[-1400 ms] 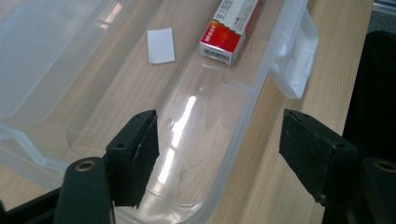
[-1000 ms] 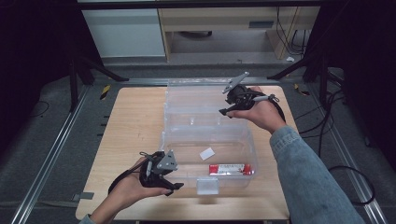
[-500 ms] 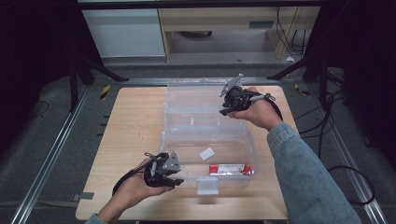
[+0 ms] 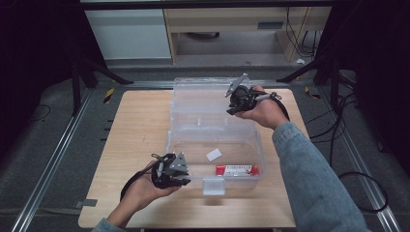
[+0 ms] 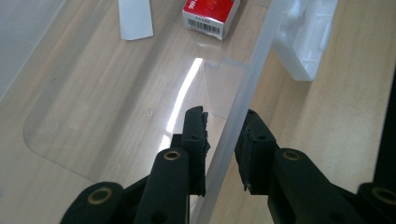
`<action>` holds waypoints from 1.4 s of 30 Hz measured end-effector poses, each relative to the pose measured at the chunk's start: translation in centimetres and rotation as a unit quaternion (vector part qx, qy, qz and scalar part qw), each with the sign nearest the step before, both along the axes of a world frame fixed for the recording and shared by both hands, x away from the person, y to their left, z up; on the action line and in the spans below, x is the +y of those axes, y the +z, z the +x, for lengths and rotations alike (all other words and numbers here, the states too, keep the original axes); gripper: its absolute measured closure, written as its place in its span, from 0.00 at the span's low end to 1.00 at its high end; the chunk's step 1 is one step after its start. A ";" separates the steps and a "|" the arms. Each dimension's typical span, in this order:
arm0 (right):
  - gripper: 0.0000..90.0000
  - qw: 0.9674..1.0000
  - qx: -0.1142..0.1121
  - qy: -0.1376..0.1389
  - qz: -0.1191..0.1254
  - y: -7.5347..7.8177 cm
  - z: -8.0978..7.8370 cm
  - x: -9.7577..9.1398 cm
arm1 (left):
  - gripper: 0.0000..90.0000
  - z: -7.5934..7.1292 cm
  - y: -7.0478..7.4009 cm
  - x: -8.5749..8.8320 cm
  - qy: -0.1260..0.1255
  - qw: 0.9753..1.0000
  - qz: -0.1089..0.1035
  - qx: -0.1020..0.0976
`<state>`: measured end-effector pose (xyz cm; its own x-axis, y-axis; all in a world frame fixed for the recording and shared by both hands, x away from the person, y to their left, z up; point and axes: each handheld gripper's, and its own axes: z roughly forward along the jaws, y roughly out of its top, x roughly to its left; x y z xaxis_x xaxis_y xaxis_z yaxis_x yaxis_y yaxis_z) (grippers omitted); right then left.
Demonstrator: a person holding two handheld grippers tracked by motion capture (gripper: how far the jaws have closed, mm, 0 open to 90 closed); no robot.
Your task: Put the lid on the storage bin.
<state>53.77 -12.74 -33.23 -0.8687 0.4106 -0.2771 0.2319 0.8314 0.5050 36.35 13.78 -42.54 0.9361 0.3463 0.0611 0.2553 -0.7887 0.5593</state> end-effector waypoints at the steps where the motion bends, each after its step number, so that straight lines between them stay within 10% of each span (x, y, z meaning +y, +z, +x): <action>1: 0.83 1.000 0.001 -0.001 -0.001 0.0 0.4 0.1 | 0.82 0.6 0.0 0.1 0.003 1.000 -0.005 0.005; 17: 0.92 0.999 0.033 0.008 -0.008 1.0 1.0 0.6 | 0.82 1.1 0.0 0.1 0.003 1.000 -0.008 -0.008; 42: 0.96 0.999 0.005 0.039 0.034 2.8 -3.8 0.0 | 0.81 0.8 0.0 0.1 0.009 1.000 -0.006 -0.015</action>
